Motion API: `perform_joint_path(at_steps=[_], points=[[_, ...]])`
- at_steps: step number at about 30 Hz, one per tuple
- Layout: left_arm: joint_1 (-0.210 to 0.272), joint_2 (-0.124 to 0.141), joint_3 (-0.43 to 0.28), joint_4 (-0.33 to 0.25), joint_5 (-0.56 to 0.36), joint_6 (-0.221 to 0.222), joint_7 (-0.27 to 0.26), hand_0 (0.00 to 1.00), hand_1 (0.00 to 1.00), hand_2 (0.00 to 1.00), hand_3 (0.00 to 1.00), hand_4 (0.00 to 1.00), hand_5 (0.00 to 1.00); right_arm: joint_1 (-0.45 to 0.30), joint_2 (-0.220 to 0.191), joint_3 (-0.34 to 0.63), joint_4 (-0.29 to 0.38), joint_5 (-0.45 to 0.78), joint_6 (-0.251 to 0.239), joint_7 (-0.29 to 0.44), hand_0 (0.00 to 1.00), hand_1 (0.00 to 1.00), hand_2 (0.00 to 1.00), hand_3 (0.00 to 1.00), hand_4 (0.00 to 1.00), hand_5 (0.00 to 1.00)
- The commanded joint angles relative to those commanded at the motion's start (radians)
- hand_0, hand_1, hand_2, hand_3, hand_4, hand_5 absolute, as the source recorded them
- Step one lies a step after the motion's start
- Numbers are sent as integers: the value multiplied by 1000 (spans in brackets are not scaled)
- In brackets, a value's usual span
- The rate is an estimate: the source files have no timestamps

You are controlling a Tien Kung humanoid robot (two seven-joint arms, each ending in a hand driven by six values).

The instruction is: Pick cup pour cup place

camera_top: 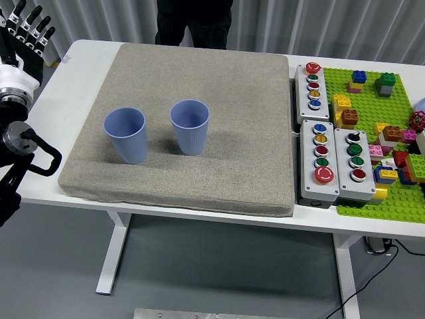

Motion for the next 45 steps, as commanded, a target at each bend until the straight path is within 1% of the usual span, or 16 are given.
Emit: perform_joint_path(at_steps=[2,11,19,25,45], points=[[7,-1,-4,0,2,0,1,806,792,821,892,820,998,0,-3,-6,0,4,2,1,689,658,579,582,2,2],[-5,-4,7,-1,3,1,3,805,791,820,892,822,998,8,-3,-12,0,18,0,2,689,658,580,582,2,2],[-1,-11,10,0,6,4,3,805,790,819,892,816,998,12,-5,-34,0,44,-4,7,690,658,578,582,2,2],[0,-6,3,-7,10,5,5,805,789,820,892,815,998,13,-2,-27,0,35,-5,5,690,658,578,582,2,2],[-9,-2,-4,-17,18,12,4,804,786,820,894,808,998,17,-2,-14,0,28,-6,5,689,658,581,584,2,13]])
